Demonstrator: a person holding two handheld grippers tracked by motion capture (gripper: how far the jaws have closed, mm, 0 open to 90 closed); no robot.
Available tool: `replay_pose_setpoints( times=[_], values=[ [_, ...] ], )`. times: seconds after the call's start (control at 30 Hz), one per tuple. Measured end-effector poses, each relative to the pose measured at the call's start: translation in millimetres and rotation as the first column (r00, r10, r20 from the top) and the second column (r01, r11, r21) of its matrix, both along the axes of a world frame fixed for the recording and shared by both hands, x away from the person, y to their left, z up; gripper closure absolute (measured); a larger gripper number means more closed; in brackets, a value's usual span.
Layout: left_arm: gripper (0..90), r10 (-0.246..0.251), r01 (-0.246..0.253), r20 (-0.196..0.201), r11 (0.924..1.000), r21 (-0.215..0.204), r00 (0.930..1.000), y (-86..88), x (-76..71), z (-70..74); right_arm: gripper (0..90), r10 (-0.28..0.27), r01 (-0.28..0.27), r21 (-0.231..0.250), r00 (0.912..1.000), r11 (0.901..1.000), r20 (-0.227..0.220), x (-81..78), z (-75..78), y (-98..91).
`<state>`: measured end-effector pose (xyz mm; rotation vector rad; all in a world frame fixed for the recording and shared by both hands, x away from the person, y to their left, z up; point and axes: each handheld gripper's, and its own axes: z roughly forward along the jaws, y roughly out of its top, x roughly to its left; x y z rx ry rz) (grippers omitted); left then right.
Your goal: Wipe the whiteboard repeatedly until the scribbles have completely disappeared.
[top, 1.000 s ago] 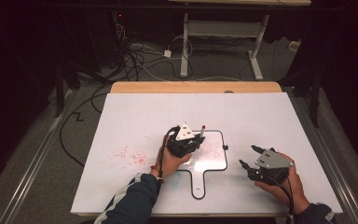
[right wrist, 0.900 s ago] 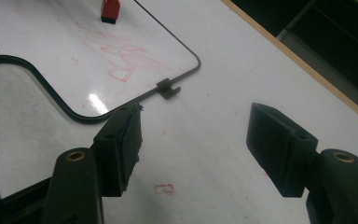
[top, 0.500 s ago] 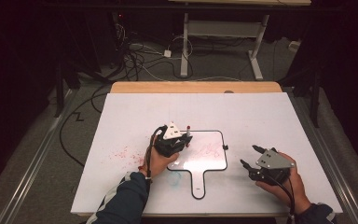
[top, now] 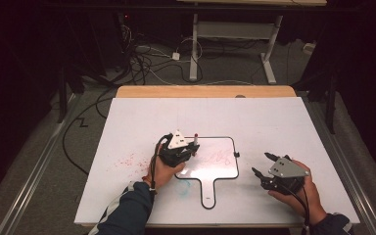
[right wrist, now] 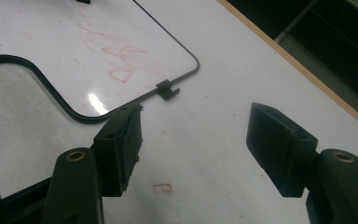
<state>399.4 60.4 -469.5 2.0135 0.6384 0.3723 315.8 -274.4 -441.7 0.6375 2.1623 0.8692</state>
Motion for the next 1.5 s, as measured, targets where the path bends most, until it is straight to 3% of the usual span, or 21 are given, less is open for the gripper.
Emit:
replay_pose_setpoints(
  times=[0.1, 0.13, 0.17, 0.2, 0.27, 0.4, 0.67, 0.8, 0.9, 1.03, 1.23, 1.33, 1.5],
  values=[
    [78.8, -0.045, 0.045, 0.011, 0.999, -0.008, 0.9989, -21.4, -3.4, -0.8, 36.5, 0.001, -0.001, -0.01, 1.0, 1.0, -0.005, 0.9, -1.5, 1.8],
    [78.8, -0.053, 0.053, -0.001, 0.998, -0.035, 0.9986, -30.2, -7.2, -1.7, 36.5, 0.004, -0.004, -0.014, 1.0, 0.9999, -0.006, 1.1, -1.6, 2.1],
    [78.8, -0.069, 0.068, -0.003, 0.9971, -0.033, 0.9976, -36.4, -10.1, -1.3, 36.6, 0.008, -0.008, -0.016, 0.9999, 0.9998, -0.008, 1.1, -1.7, 2.1],
    [78.8, -0.098, 0.097, 0.023, 0.9952, 0.007, 0.995, -38.6, -10.1, 0.4, 36.6, 0.008, -0.009, -0.016, 0.9999, 0.9998, -0.008, 1.1, -1.8, 2.2],
    [78.8, -0.119, 0.118, 0.022, 0.9929, 0.01, 0.9927, -43.0, -13.6, 0.9, 36.6, 0.008, -0.008, -0.014, 0.9999, 0.9999, -0.008, 1.1, -2.2, 1.9],
    [78.8, -0.118, 0.117, 0.02, 0.9929, 0.018, 0.9928, -39.0, -12.6, 1.4, 36.6, 0.004, -0.004, -0.015, 0.9999, 0.9999, -0.011, 1.0, -2.5, 0.6],
    [78.8, -0.013, 0.01, 0.034, 0.9974, 0.072, 0.9994, -6.0, -1.3, 3.8, 36.5, -0.007, 0.007, -0.012, 1.0, 0.9999, -0.004, 0.3, -1.5, -2.1],
    [78.8, 0.012, -0.012, -0.005, 0.9995, 0.03, 0.9999, 3.4, 1.2, 2.4, 36.4, -0.008, 0.008, -0.013, 1.0, 0.9999, -0.005, 0.5, -1.5, -2.8],
    [78.8, -0.015, 0.015, -0.01, 0.9998, 0.015, 0.9998, -2.9, -2.8, 1.4, 36.4, -0.006, 0.006, -0.011, 1.0, 0.9999, -0.002, 0.9, -0.8, -2.9],
    [78.8, -0.071, 0.07, 0.012, 0.9972, 0.026, 0.9974, -21.1, -13.5, 1.2, 36.5, 0.004, -0.004, 0.014, 0.9998, 0.9999, -0.019, 2.4, -0.7, -2.8],
    [78.8, -0.153, 0.152, 0.037, 0.9876, 0.04, 0.9875, -45.6, -28.0, 0.7, 36.4, -0.001, 0.002, 0.025, 0.9998, 0.9997, -0.022, 3.8, -0.6, -3.5],
    [78.8, -0.163, 0.16, 0.043, 0.9856, 0.053, 0.9858, -44.4, -26.3, 1.3, 36.3, 0.0, 0.001, 0.014, 0.9998, 0.9999, -0.022, 3.6, -1.2, -2.9],
    [78.7, -0.096, 0.095, 0.031, 0.9945, 0.045, 0.9949, -26.2, -13.8, 0.4, 36.2, -0.001, 0.002, 0.014, 0.9998, 0.9999, -0.018, 3.1, -1.0, -4.4]
  ],
)
